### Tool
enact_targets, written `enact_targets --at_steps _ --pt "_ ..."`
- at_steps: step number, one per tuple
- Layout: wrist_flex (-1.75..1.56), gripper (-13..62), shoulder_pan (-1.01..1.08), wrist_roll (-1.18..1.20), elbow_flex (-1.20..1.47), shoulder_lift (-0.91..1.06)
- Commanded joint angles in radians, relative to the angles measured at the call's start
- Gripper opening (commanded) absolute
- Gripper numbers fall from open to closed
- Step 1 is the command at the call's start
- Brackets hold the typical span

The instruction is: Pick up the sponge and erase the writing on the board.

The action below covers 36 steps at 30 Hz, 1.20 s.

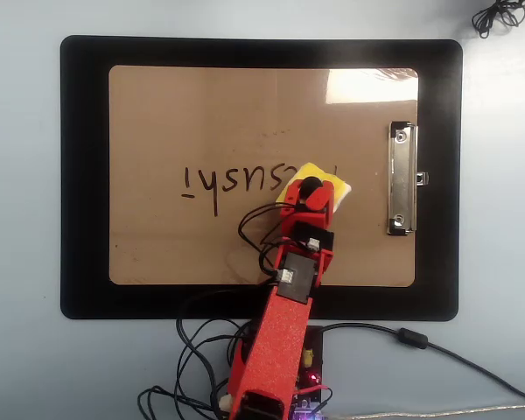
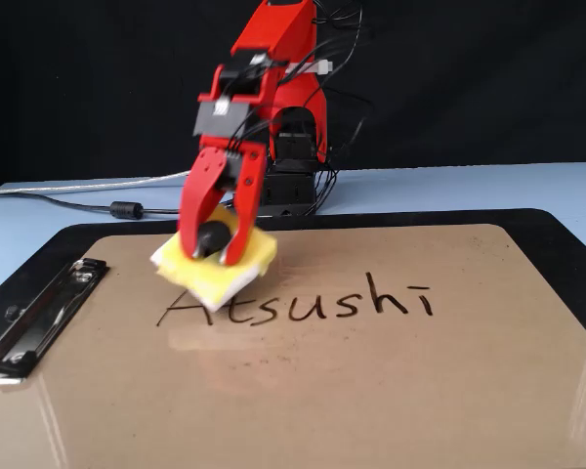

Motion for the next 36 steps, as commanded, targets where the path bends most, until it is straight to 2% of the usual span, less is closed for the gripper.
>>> enact_targets --at_steps 1,6,11,16,20,23,26,30,36 --pt "-0.054 -8.1 0.083 0.003 -0.054 0.031" --pt "-0.054 -8.1 0.153 0.002 -0.025 0.037" --pt "-0.078 -8.1 0.155 -0.006 0.121 0.094" --pt "-0.279 -8.1 0.163 -0.006 0.262 0.087" --pt "-0.514 -8.1 0.166 -0.029 0.264 -0.1" --pt "-0.614 -8.1 0.167 -0.041 0.107 -0.293" --pt "-0.617 -8.1 0.17 -0.044 0.003 -0.373" --pt "-0.609 -8.1 0.199 -0.055 0.169 -0.239" --pt "-0.609 -8.1 0.192 -0.058 0.618 0.239"
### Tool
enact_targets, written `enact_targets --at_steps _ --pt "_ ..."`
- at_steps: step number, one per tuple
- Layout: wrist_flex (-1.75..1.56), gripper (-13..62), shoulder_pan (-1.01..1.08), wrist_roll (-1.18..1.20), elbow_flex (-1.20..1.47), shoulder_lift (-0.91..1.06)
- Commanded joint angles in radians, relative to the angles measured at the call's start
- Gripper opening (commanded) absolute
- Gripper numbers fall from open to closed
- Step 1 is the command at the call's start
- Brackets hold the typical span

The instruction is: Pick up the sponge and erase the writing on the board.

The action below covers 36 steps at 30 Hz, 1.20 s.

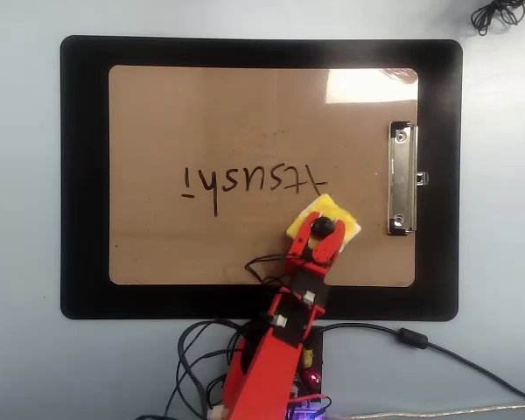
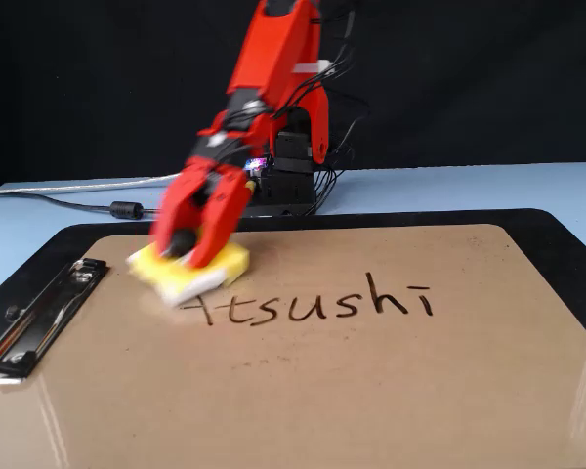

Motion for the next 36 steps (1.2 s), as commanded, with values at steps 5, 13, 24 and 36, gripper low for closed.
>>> enact_targets --at_steps 5,13,24,36 --pt "-0.038 -8.1 -0.003 -0.032 -0.048 -0.023" --pt "-0.193 -8.0 0.002 -0.037 -0.486 -0.557" --pt "-0.198 -8.1 -0.003 -0.043 0.089 0.003" --pt "-0.417 -8.1 -0.104 -0.132 -0.485 -0.686"
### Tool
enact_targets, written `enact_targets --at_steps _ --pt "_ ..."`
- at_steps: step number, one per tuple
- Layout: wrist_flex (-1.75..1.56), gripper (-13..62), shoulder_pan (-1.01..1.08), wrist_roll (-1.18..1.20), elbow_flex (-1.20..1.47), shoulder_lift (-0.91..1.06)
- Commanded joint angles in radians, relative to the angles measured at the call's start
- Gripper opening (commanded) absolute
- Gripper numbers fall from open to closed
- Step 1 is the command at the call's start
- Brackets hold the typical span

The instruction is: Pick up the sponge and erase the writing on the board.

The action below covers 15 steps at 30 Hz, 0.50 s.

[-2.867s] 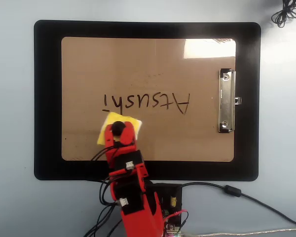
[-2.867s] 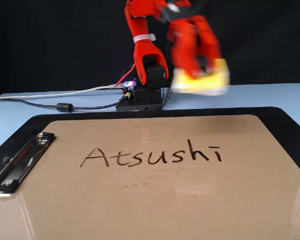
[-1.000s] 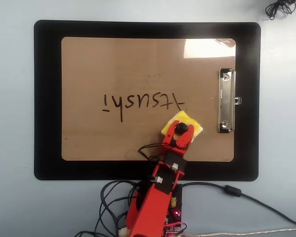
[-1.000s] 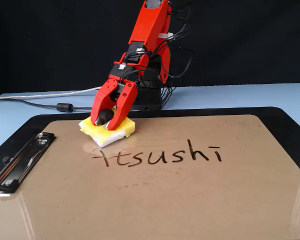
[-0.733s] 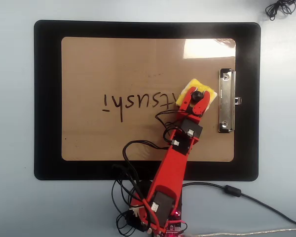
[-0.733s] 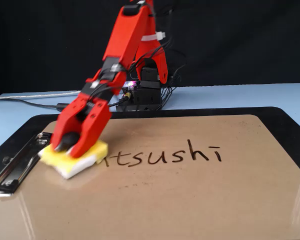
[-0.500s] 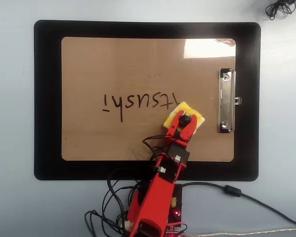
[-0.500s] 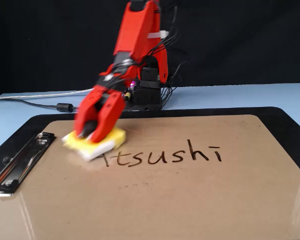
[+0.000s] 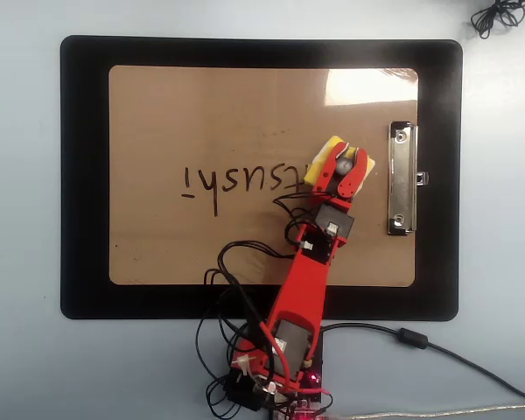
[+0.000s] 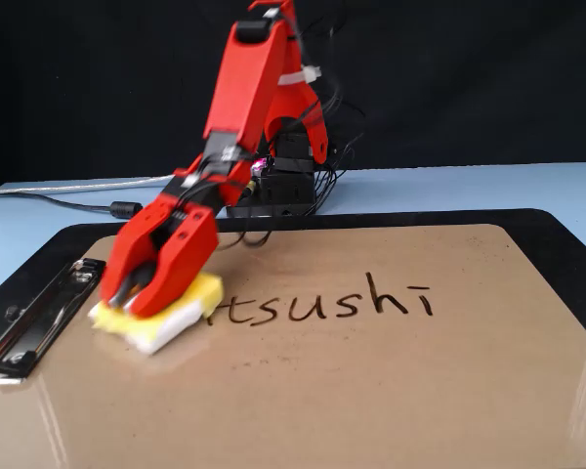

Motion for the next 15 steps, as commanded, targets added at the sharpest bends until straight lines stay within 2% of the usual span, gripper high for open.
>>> enact_targets --at_steps 1,9,12,15 --pt "0.009 -8.1 -0.003 -0.025 0.066 0.049" --pt "0.009 -8.1 -0.006 -0.02 0.568 0.548" --pt "0.003 -8.1 -0.037 -0.02 0.575 0.551" --pt "-0.026 -8.1 -0.124 -0.023 0.43 0.397"
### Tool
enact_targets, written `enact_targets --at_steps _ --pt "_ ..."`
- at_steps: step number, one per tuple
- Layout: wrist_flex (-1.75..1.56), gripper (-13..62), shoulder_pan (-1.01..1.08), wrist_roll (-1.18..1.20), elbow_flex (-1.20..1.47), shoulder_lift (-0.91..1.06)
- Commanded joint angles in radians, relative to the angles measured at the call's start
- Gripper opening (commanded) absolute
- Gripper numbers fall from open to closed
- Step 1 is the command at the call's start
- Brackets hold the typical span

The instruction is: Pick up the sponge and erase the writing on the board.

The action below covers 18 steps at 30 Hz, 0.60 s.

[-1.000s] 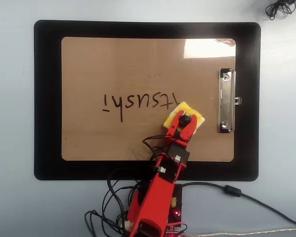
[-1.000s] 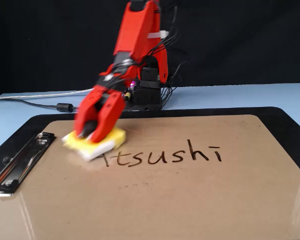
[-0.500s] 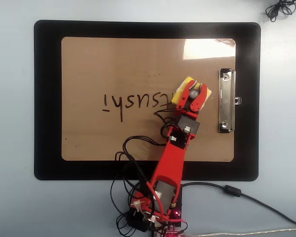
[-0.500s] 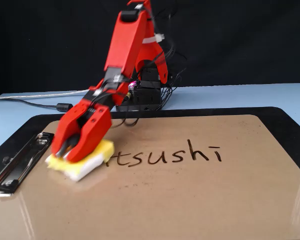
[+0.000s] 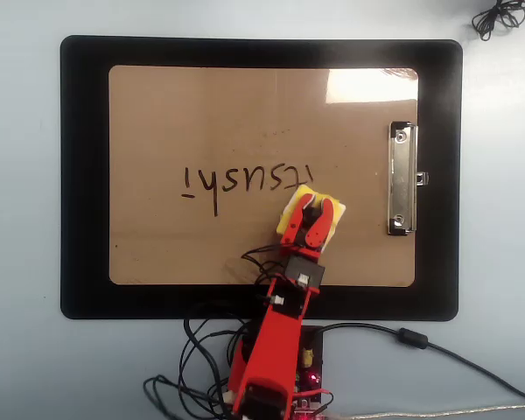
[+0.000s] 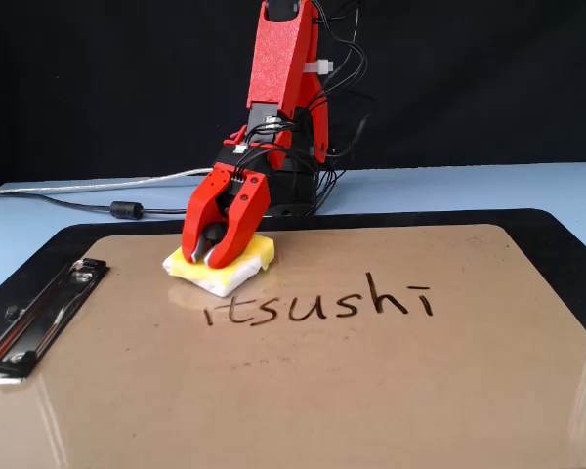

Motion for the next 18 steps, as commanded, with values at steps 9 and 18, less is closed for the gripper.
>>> enact_targets --at_steps 9,18 --pt "-0.12 -8.0 -0.029 -0.025 -0.411 -0.434" --pt "-0.129 -8.1 0.044 -0.023 0.144 0.075"
